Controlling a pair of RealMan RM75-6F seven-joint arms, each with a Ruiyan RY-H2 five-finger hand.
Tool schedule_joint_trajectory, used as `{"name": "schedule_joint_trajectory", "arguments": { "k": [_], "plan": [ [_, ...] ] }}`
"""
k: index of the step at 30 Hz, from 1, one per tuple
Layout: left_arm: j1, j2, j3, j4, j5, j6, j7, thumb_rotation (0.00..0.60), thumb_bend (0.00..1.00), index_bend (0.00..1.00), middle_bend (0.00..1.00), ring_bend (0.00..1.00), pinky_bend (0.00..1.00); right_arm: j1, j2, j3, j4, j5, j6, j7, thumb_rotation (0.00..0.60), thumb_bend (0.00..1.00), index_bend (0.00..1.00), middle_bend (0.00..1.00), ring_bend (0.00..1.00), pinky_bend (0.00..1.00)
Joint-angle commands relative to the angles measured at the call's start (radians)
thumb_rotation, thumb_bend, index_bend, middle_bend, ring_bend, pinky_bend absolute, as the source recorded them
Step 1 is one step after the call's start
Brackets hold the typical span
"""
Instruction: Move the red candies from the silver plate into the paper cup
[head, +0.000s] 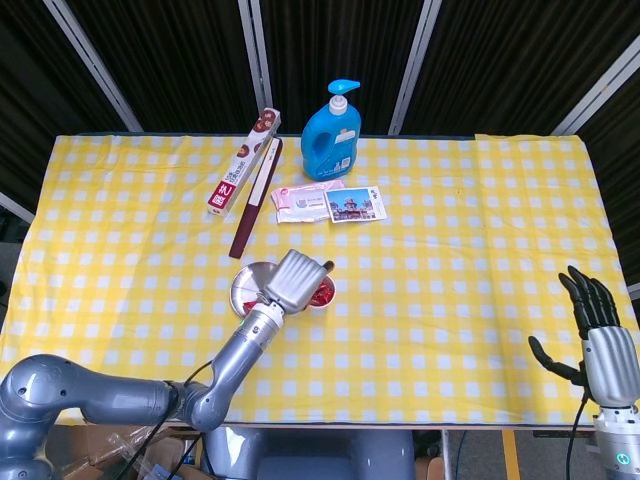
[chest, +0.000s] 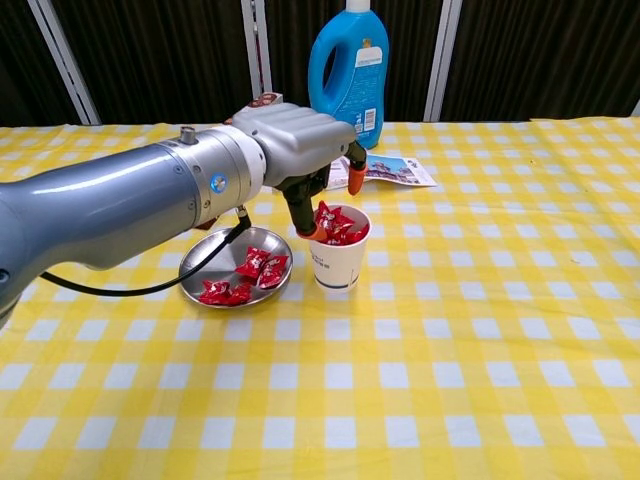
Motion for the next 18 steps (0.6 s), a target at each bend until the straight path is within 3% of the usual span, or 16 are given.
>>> {"name": "schedule_joint_trajectory", "arguments": {
  "k": [1, 8, 12, 18],
  "plan": [
    [0.01, 0.016, -0.004, -0.016, 0.012, 0.011, -0.017, 0.6, 0.24, 0.33, 0.86, 0.93, 1.0, 0.0, 0.0, -0.001, 0.0, -0.001, -0.001, -0.001, 0.6, 0.36, 0.0, 0.0, 0.0, 0.0],
    [0.057, 0.078, 0.01, -0.071, 0.052, 0.047, -0.068, 0.6, 0.24, 0.31, 0.82, 0.91, 1.0, -0.001, -0.001, -0.001, 0.0, -0.003, 0.001, -0.003, 0.6, 0.36, 0.0, 0.0, 0.0, 0.0],
    [0.109, 0.155, 0.074, -0.118, 0.053, 0.052, -0.071, 0.6, 0.24, 0.32, 0.86, 0.93, 1.0, 0.0, -0.002, -0.004, 0.0, -0.004, -0.003, -0.005, 0.6, 0.36, 0.0, 0.0, 0.0, 0.0],
    [0.142, 0.205, 0.131, -0.144, 0.028, 0.028, -0.059, 0.6, 0.24, 0.38, 0.89, 0.95, 1.0, 0.001, -0.003, -0.003, -0.001, -0.004, -0.002, -0.011, 0.6, 0.36, 0.0, 0.0, 0.0, 0.0]
  ]
}}
